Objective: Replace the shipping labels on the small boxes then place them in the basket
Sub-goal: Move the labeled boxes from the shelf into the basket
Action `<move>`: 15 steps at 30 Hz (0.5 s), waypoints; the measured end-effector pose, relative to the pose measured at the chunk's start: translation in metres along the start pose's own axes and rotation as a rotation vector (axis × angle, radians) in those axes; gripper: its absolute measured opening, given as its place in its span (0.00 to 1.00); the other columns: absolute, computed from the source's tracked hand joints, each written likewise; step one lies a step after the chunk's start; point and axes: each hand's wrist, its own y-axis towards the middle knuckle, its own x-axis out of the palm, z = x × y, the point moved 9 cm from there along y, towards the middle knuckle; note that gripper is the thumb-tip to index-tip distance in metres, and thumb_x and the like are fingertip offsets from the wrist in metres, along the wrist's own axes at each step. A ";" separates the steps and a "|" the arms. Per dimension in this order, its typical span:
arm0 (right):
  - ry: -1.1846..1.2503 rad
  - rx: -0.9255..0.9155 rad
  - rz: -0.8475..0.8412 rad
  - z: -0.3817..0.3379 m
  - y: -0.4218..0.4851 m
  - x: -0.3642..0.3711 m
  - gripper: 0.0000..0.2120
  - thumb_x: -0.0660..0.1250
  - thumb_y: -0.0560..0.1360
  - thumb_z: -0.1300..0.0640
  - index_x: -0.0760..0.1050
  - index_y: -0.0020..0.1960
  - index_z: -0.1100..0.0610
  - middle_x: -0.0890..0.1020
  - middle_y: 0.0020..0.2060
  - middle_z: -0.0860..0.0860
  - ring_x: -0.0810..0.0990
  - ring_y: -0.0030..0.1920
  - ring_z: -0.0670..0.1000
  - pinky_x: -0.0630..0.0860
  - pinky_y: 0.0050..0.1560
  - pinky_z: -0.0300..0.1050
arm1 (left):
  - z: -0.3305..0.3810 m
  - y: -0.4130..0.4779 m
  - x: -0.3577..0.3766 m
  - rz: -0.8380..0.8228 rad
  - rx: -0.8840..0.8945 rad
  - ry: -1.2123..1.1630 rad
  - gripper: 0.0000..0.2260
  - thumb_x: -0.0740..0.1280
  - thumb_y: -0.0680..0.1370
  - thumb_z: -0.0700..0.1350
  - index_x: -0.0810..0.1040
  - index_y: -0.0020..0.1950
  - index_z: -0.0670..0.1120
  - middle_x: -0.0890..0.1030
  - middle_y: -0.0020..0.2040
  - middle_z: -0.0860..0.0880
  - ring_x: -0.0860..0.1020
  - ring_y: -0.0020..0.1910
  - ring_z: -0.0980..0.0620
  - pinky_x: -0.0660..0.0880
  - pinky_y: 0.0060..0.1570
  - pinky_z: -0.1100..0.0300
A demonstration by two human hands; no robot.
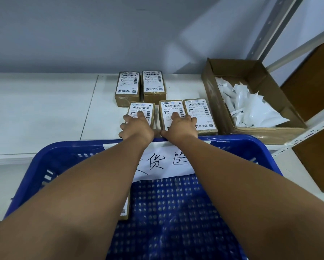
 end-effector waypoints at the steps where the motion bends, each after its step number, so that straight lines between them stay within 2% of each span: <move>1: 0.009 0.006 -0.001 0.000 0.001 0.000 0.31 0.68 0.75 0.42 0.61 0.70 0.54 0.65 0.68 0.61 0.60 0.69 0.61 0.69 0.60 0.52 | 0.000 -0.003 -0.005 0.034 0.024 -0.009 0.34 0.70 0.72 0.57 0.58 0.72 0.49 0.60 0.68 0.40 0.66 0.63 0.39 0.69 0.56 0.47; 5: 0.072 0.066 0.007 0.002 0.004 0.000 0.35 0.70 0.72 0.39 0.61 0.71 0.54 0.63 0.67 0.61 0.62 0.68 0.61 0.66 0.65 0.51 | 0.005 -0.013 -0.029 0.220 0.186 0.021 0.37 0.71 0.70 0.56 0.55 0.73 0.51 0.56 0.71 0.40 0.65 0.62 0.39 0.68 0.57 0.47; 9: 0.169 0.173 -0.026 0.002 0.003 0.010 0.42 0.72 0.70 0.38 0.55 0.74 0.51 0.61 0.68 0.62 0.62 0.69 0.62 0.65 0.67 0.53 | 0.003 -0.018 -0.054 0.412 0.289 -0.119 0.38 0.71 0.70 0.52 0.55 0.75 0.51 0.52 0.74 0.41 0.62 0.66 0.39 0.66 0.64 0.46; 12: 0.184 0.177 -0.003 -0.003 0.000 0.015 0.42 0.71 0.71 0.40 0.52 0.74 0.51 0.64 0.67 0.62 0.65 0.66 0.62 0.68 0.62 0.53 | -0.001 -0.022 -0.061 0.429 0.291 -0.231 0.39 0.71 0.71 0.53 0.53 0.76 0.52 0.50 0.75 0.40 0.60 0.69 0.40 0.63 0.68 0.47; 15: 0.268 0.110 0.135 -0.014 -0.006 0.007 0.40 0.70 0.71 0.40 0.53 0.73 0.52 0.64 0.65 0.62 0.64 0.66 0.62 0.71 0.59 0.54 | -0.004 -0.033 -0.069 0.444 0.297 -0.398 0.41 0.71 0.71 0.53 0.51 0.77 0.52 0.56 0.74 0.41 0.61 0.68 0.42 0.65 0.67 0.48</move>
